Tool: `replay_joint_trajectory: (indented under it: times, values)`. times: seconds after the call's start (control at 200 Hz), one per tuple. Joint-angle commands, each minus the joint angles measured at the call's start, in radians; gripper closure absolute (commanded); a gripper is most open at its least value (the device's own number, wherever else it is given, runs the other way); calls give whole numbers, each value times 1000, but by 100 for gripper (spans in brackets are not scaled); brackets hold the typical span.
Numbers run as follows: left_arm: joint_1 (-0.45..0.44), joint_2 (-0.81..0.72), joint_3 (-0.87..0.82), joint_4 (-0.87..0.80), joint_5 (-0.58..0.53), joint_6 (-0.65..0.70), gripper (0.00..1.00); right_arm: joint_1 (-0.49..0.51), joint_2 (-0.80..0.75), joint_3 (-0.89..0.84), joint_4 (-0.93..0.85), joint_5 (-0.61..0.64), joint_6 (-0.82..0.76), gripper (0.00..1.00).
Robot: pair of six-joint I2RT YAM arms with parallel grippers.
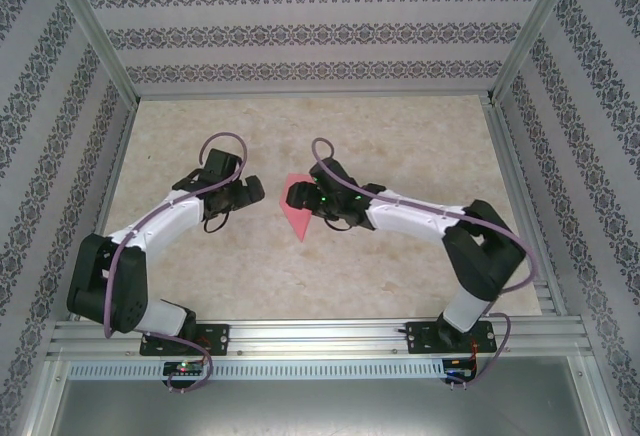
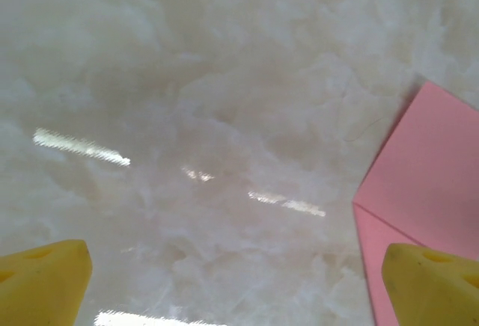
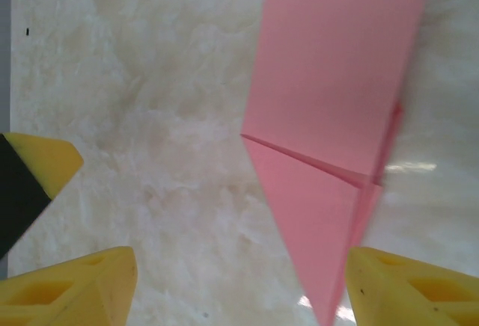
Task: Fold a paper plane with a square sheet of paper (pick it up from the middle)
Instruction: Move the paper to the center of the table.
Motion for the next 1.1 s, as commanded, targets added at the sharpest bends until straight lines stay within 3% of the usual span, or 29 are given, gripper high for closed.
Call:
replay_joint_trajectory:
  times: [0.0,0.305,0.709,1.094]
  values:
    - [19,-32,-18,46,14,-26,0,21,65,69,28,-15,26,27]
    - [23,-14,4,31,1,-26,0,29,191,147,-17,-56,28,28]
    - [25,-8,19,12,18,-19,0,15,249,156,-69,-129,-29,29]
    - [24,-11,22,5,38,-5,0,-14,214,90,-264,-206,-359,29]
